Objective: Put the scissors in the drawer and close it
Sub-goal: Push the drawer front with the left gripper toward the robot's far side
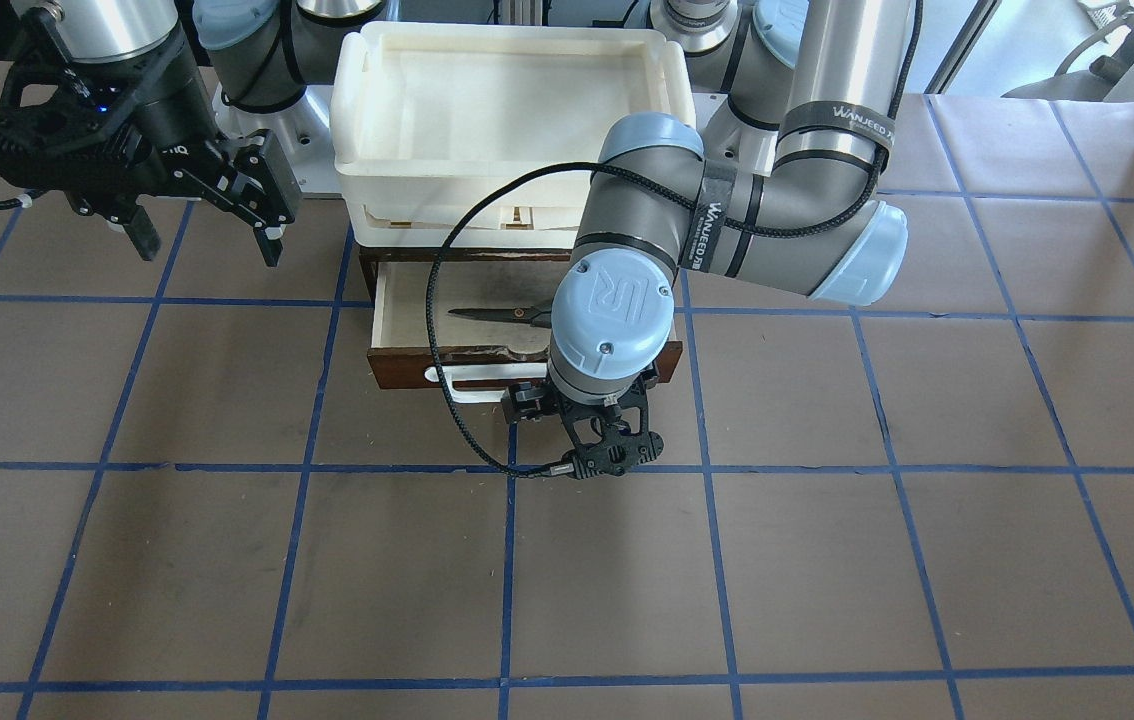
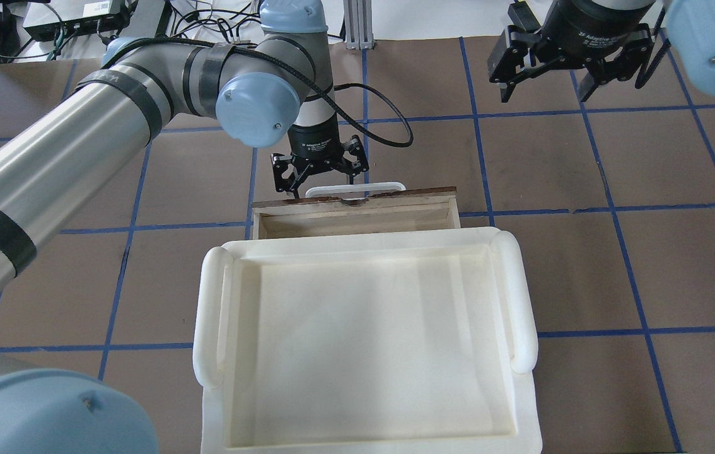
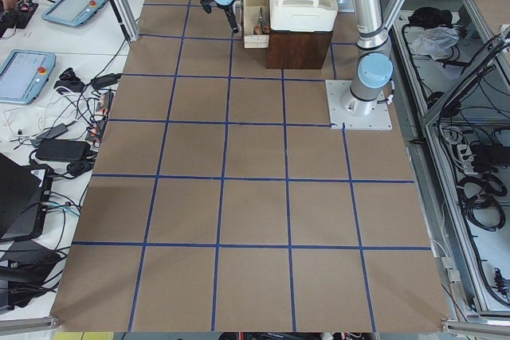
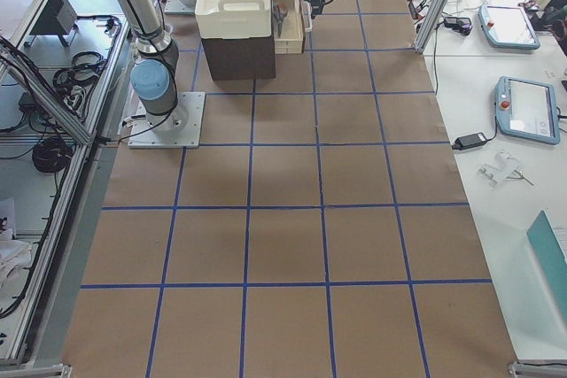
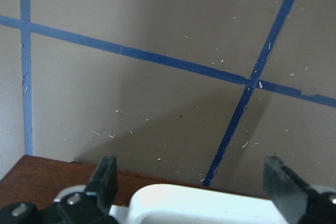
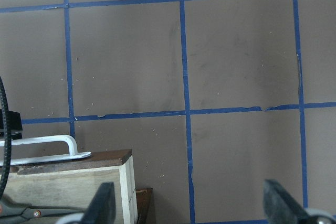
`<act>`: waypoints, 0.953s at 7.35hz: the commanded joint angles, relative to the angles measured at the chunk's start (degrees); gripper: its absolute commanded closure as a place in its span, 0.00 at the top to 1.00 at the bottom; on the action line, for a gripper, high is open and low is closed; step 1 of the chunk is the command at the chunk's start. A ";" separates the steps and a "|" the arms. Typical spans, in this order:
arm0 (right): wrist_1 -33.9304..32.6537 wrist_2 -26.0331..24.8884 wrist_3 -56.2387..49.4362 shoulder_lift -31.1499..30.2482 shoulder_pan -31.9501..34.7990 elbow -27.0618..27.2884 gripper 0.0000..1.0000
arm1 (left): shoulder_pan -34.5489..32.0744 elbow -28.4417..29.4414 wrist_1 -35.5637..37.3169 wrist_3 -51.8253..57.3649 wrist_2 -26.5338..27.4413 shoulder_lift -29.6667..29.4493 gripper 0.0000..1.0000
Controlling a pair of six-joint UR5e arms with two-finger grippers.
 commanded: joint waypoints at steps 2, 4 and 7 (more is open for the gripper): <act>0.00 0.02 0.00 -0.03 -0.03 0.10 1.00 | -0.27 0.00 -3.58 0.00 0.22 0.45 1.00; 0.09 0.02 0.00 -0.03 -0.03 0.10 1.00 | -0.53 -0.35 -4.64 0.00 0.22 0.36 1.00; 0.09 0.02 0.00 -0.12 -0.03 0.10 1.00 | -1.15 -0.70 -6.23 -0.09 0.57 0.71 1.00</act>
